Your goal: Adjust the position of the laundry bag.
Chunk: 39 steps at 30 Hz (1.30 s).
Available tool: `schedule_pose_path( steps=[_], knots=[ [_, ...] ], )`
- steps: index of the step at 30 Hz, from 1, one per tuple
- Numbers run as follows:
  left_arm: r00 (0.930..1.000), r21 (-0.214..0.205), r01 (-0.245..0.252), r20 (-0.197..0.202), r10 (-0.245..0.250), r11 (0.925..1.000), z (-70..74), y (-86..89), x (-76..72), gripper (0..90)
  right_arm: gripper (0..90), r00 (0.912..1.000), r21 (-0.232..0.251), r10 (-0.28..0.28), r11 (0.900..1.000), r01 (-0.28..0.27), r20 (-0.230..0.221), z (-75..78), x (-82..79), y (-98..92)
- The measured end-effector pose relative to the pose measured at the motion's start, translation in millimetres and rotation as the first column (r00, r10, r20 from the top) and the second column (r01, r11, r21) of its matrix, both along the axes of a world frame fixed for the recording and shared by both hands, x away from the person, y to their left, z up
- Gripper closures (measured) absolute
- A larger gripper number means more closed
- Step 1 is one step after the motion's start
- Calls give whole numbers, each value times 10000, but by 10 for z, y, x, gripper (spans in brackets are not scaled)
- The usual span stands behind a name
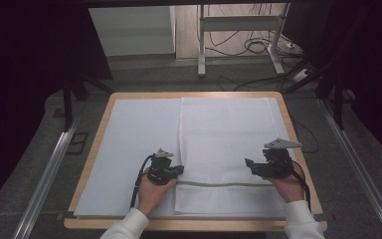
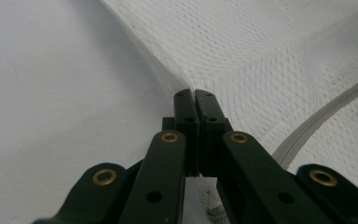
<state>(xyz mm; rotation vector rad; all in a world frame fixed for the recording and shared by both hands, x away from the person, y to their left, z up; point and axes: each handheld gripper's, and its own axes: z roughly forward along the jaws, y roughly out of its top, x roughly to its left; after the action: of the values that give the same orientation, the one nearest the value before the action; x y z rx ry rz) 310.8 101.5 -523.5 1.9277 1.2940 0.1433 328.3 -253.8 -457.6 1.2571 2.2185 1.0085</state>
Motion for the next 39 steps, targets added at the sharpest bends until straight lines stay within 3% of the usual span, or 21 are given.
schedule_pose_path(
  steps=[3,7,15,18,26,34,39],
  knots=[
    [10000,38,13,33,-13,10000,4,-4,0,898,279,9996,215,-239,9995,242,-163,13,27,-167],
    [10000,9,31,12,-31,10000,5,1,1,898,285,9974,106,-544,9984,550,-481,15,81,-392],
    [10000,-79,7,-43,-7,10000,-6,3,4,898,308,9840,361,-1362,9893,1412,-1148,-85,166,-711],
    [10000,-119,2,1,-2,9999,-2,6,2,898,327,9800,114,-1652,9858,1675,-1107,-110,188,-762],
    [10000,-135,17,51,-17,9999,2,7,-2,899,385,9663,-197,-2092,9778,2087,-1503,-211,258,-887],
    [10000,-185,46,-26,-47,9998,0,18,5,899,465,9565,-346,-2208,9753,2183,-1904,-337,328,-949],
    [10000,-205,61,-64,-63,9998,0,28,8,899,489,9541,-660,-2006,9795,1905,-2225,-388,345,-943]
  ],
)
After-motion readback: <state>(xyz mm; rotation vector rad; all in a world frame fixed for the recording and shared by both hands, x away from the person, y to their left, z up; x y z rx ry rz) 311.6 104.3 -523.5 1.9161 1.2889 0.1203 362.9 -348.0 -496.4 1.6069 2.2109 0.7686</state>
